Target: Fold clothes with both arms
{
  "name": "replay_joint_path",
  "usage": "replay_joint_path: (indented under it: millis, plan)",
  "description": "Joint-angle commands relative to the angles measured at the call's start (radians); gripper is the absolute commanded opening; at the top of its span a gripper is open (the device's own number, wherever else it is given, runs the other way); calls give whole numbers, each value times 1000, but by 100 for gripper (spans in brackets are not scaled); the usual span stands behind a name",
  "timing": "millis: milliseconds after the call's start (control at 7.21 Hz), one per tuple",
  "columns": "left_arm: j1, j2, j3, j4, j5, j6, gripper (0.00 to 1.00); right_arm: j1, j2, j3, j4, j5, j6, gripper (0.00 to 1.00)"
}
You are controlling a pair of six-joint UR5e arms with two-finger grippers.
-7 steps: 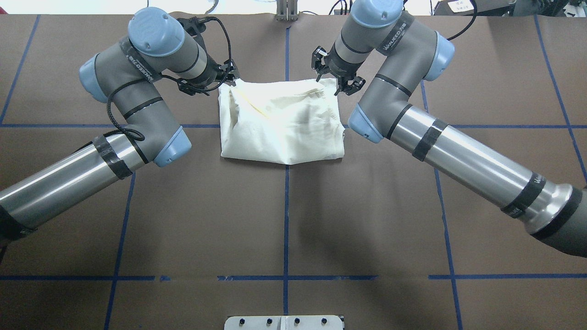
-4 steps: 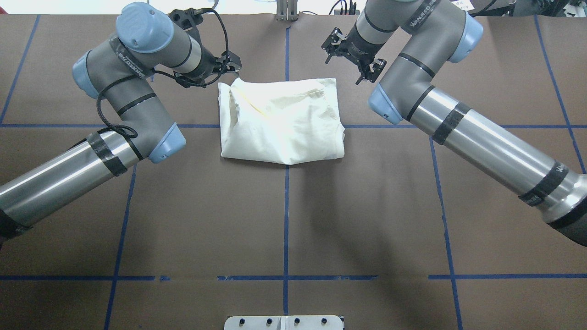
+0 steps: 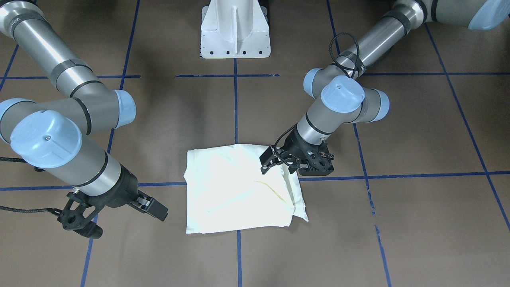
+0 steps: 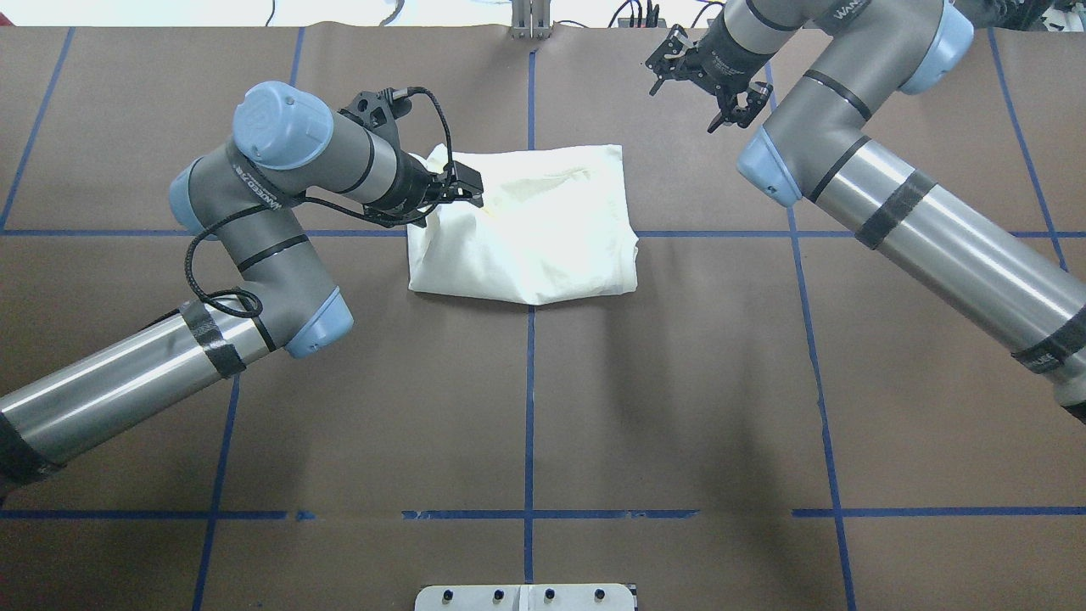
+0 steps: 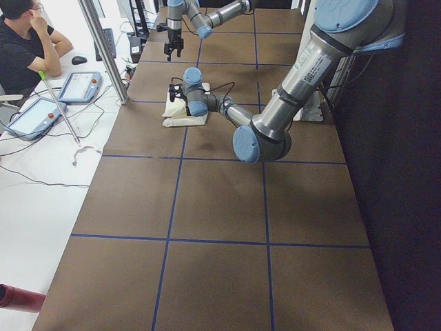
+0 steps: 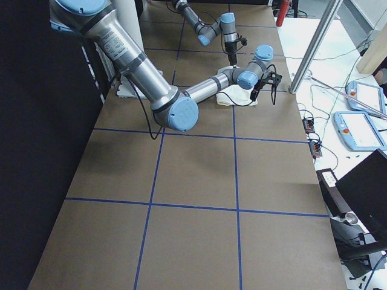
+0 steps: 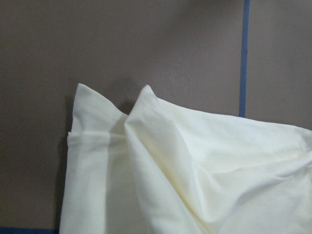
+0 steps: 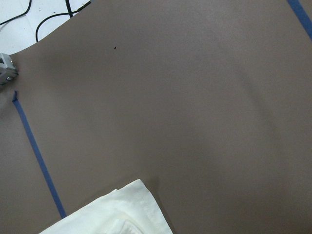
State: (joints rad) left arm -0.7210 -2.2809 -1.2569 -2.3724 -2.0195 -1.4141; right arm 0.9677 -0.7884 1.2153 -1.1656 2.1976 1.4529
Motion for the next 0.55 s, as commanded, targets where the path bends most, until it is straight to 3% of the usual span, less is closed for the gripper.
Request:
replay_joint_path:
  millis: [0, 416]
  plan:
    - [18, 1, 13, -57, -47, 3, 100, 3, -2, 1, 0, 1, -2, 100]
    - [69, 17, 10, -88, -61, 9, 100, 3, 0, 1, 0, 1, -2, 100]
